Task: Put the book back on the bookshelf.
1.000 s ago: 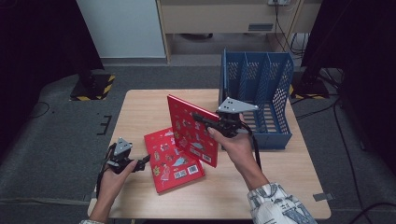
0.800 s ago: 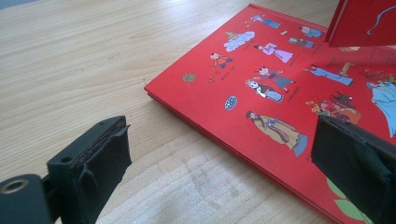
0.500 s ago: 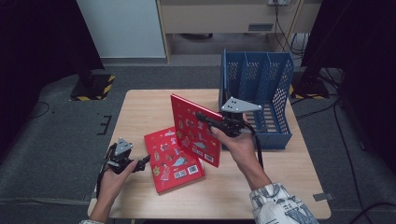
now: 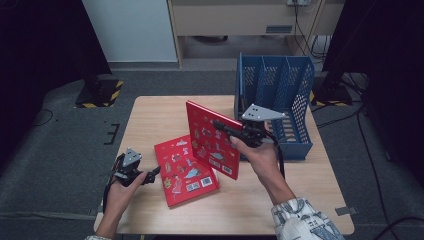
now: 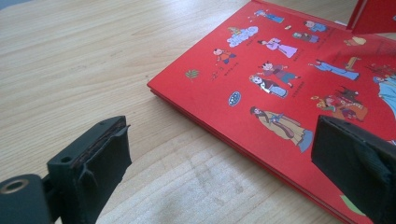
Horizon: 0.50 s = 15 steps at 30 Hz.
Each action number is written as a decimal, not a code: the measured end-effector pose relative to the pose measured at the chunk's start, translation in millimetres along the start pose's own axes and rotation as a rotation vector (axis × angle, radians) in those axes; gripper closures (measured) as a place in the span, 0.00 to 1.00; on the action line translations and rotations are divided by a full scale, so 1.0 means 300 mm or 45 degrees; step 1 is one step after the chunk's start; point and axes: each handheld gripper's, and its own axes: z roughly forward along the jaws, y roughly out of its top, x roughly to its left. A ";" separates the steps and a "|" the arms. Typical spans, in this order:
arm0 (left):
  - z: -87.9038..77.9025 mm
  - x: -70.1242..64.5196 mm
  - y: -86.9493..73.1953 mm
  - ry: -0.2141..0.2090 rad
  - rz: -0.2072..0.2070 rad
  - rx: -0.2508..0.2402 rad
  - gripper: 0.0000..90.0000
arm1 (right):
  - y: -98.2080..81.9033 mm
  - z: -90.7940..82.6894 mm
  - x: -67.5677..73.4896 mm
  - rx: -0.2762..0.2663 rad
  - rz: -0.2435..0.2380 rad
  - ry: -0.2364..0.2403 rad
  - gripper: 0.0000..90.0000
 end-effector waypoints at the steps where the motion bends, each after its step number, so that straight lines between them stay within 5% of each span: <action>1: 0.000 0.000 0.000 0.001 0.001 0.002 0.04 | 0.000 -0.005 0.000 0.001 -0.003 -0.004 0.89; 15: 0.004 -0.003 -0.003 0.007 0.006 0.014 0.04 | 0.002 -0.080 -0.010 0.007 -0.002 -0.022 0.89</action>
